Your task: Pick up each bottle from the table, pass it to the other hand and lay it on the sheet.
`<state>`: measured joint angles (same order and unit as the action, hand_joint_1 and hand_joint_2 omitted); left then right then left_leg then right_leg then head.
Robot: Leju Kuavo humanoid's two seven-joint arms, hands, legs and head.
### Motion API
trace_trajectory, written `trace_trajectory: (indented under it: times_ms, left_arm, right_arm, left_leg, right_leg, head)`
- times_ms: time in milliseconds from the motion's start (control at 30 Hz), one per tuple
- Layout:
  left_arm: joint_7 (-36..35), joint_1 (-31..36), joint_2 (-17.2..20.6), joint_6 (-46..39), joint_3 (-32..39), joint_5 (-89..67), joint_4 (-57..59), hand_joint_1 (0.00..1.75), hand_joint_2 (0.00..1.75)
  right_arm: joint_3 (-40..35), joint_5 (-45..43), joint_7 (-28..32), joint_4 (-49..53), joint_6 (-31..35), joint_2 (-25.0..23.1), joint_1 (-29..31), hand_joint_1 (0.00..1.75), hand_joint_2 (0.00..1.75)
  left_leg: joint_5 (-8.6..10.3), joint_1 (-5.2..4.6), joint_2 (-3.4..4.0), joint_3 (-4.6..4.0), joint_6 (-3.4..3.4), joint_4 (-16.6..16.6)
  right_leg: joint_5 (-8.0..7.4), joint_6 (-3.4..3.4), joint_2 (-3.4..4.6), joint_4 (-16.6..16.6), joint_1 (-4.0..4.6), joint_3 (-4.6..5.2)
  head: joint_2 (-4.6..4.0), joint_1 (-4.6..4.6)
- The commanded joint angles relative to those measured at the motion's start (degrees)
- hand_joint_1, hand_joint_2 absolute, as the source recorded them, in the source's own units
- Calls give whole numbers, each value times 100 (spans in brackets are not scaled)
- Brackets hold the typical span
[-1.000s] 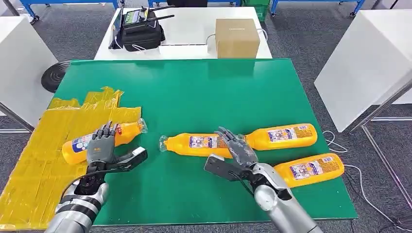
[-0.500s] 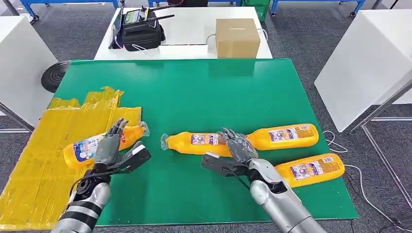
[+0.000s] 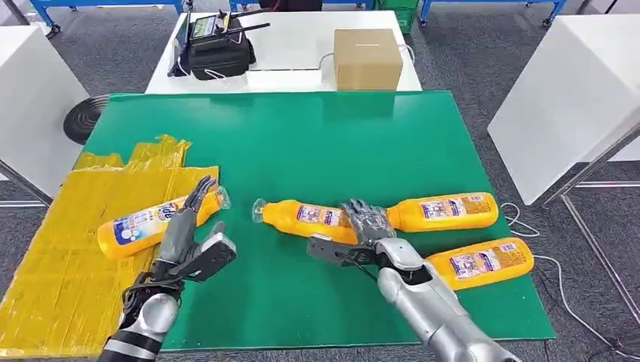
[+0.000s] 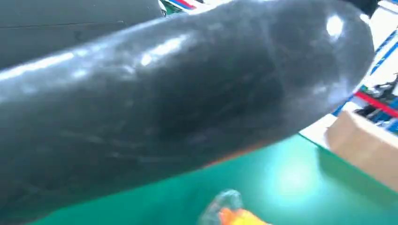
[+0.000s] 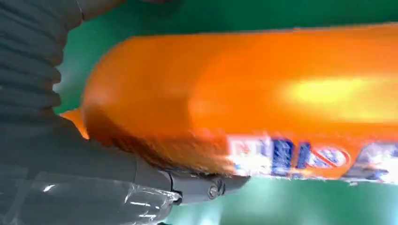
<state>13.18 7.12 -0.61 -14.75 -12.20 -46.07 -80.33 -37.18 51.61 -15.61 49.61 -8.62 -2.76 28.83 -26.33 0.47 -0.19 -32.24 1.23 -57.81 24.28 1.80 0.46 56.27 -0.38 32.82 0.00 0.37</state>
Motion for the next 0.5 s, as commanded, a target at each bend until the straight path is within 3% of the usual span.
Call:
trace_trajectory:
  times_ms: [33, 500]
  left_arm:
    - [-55, 258, 21, 70, -409, 285, -199, 0, 0]
    - [42, 261, 49, 12, -459, 493, -283, 0, 0]
  right_arm:
    - [-559, 35, 158, -1735, -652, -411, 522, 175, 175]
    - [-587, -7, 224, -1892, -641, -449, 516, 175, 175]
  left_leg:
    - [-4, 8, 5, 30, -5, 8]
    - [-5, 6, 6, 73, -8, 6]
  right_leg:
    - [2, -5, 2, -12, 8, -27]
    - [1, -3, 6, -11, 7, -66]
  head:
    - [0, 0]
    - [0, 0]
